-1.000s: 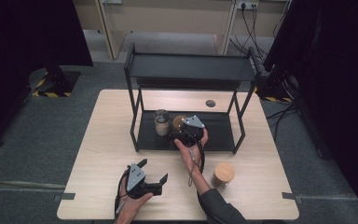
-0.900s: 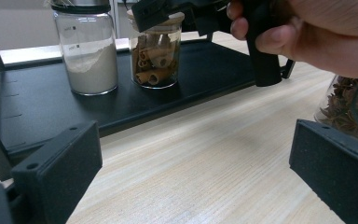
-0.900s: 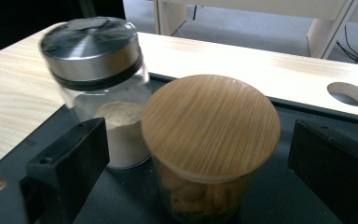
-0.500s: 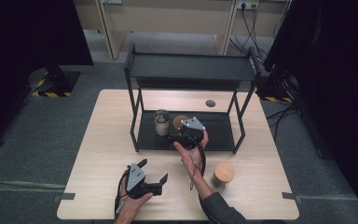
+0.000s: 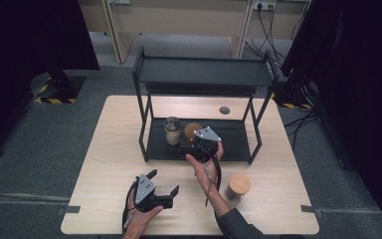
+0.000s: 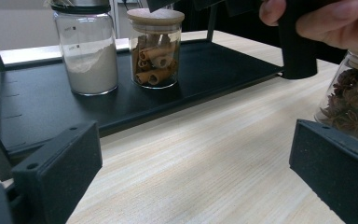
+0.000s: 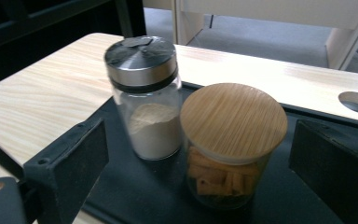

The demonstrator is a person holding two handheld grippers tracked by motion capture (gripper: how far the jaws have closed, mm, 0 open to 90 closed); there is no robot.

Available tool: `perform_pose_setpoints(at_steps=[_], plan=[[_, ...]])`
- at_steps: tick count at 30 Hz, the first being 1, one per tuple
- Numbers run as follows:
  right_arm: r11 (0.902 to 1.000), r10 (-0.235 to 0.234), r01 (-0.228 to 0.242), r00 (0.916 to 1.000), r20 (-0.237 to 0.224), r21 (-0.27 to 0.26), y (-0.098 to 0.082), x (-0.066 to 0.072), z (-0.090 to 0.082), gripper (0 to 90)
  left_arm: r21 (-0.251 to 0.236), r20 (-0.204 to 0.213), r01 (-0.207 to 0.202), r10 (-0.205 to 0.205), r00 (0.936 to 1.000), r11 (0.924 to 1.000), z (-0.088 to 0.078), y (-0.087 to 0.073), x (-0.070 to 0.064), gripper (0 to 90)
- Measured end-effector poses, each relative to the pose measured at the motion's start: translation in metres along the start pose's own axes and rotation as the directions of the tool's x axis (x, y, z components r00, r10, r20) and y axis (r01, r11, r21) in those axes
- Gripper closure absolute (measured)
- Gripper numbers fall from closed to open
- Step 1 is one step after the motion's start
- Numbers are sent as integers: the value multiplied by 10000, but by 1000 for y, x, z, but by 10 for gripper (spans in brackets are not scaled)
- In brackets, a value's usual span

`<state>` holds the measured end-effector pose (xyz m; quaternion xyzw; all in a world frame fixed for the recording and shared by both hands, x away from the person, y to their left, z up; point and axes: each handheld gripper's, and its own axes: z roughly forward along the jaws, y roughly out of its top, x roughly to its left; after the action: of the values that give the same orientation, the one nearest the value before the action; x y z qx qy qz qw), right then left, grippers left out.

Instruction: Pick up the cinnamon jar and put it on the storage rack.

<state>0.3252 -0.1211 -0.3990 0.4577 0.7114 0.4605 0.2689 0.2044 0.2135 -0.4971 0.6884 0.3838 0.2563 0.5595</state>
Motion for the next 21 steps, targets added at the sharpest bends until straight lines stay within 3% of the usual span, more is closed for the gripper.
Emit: perform_pose_setpoints(at_steps=[21], plan=[[9993, -300, 277, 9954, -908, -257, -7, -3, -29, 50, 2, -14, 2, -2, 10000, 10000, 0, 0, 0, 19]])
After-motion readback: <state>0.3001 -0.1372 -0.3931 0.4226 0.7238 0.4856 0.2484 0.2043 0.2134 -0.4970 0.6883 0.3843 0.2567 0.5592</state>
